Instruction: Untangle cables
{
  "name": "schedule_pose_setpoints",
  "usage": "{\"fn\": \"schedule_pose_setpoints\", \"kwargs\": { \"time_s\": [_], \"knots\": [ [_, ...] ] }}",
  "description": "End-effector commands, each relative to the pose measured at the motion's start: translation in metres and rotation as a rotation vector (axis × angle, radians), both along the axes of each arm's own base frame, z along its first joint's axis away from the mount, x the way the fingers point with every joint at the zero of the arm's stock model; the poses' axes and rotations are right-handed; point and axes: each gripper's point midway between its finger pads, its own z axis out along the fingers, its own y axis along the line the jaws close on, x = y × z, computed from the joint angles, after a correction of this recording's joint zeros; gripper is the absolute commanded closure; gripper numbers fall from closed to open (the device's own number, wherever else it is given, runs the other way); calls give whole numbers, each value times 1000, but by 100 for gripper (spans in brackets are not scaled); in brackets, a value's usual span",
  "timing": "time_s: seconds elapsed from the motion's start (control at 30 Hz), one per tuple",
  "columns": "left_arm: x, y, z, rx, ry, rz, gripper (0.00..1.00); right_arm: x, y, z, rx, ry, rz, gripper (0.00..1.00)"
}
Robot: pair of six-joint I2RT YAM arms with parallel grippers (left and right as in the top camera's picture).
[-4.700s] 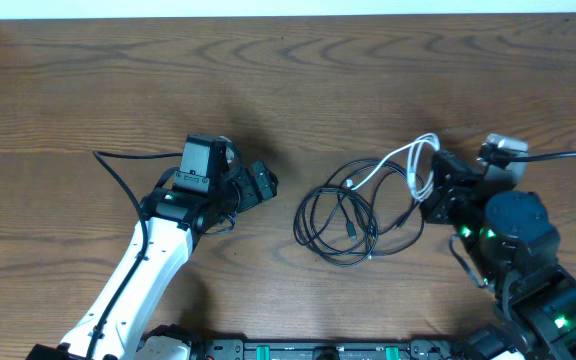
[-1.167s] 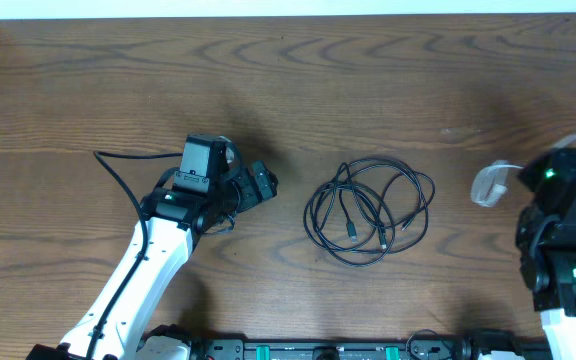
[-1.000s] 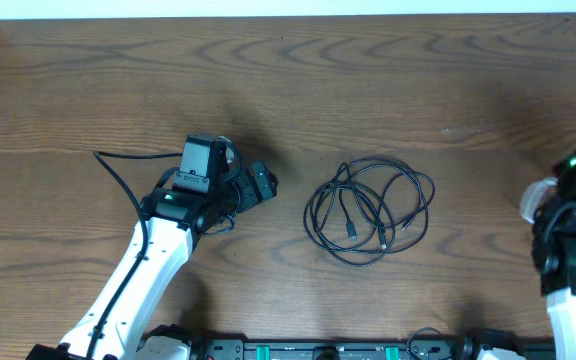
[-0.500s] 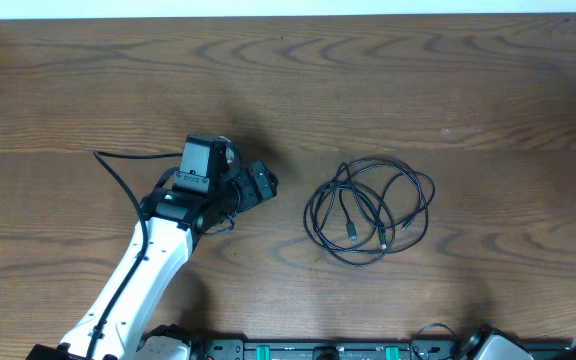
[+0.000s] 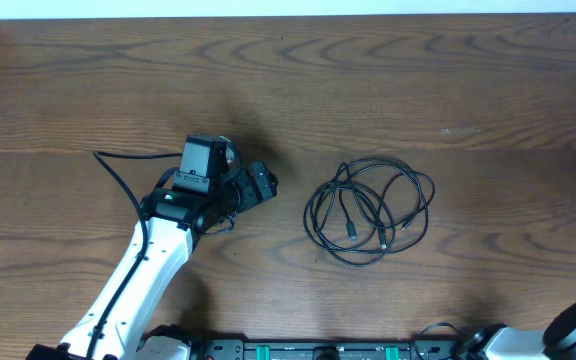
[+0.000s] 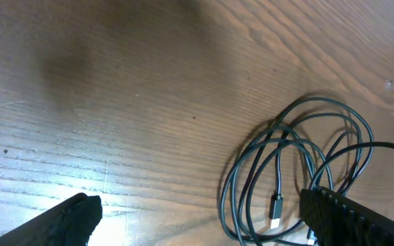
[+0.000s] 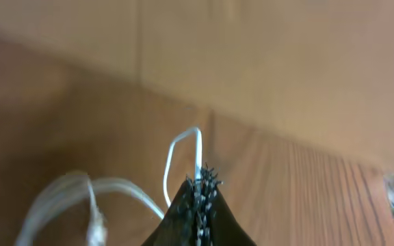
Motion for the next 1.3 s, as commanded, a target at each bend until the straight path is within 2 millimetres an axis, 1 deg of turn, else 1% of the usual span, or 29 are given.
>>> {"fn": "schedule_pose_setpoints", "kwargs": {
  "time_s": [0.0,0.13,0.2,0.4,0.5,0.6,0.7,0.77,0.9,0.97,1.0,1.03,1.1,1.17,1.2,1.27],
  "knots": [
    [3,2,6,7,-20,5,1,-2,-1,-6,26,-8,-21,99],
    [3,2,6,7,-20,5,1,-1,-2,-5,21,-30,-29,99],
    [3,2,6,7,-20,5,1,1,-2,-4,22,-37,-22,97],
    [3,3,6,8,-20,5,1,23,7,-12,88,-97,96,97],
    [3,2,6,7,-20,5,1,29,9,-18,108,-105,120,96],
    [3,2,6,7,-20,5,1,27,10,-30,134,-82,116,96],
    [3,2,6,7,-20,5,1,20,11,-50,181,-52,97,96],
    [3,2,6,7,-20,5,1,17,12,-62,217,-62,64,92],
    [3,2,6,7,-20,5,2,13,17,-84,280,-66,27,79],
    [3,2,6,7,-20,5,2,14,20,-91,304,-60,36,71],
    [3,2,6,7,-20,5,2,15,21,-92,309,-62,41,65],
    [3,2,6,7,-20,5,1,16,21,-93,315,-66,48,57],
    [3,2,6,7,-20,5,1,20,23,-92,322,-81,65,38],
    [3,2,6,7,-20,5,2,23,24,-93,331,-91,78,10],
    [3,2,6,7,-20,5,1,25,25,-92,339,-103,82,1],
    [3,2,6,7,-20,5,1,31,29,-90,357,-130,112,1]
  ]
}}
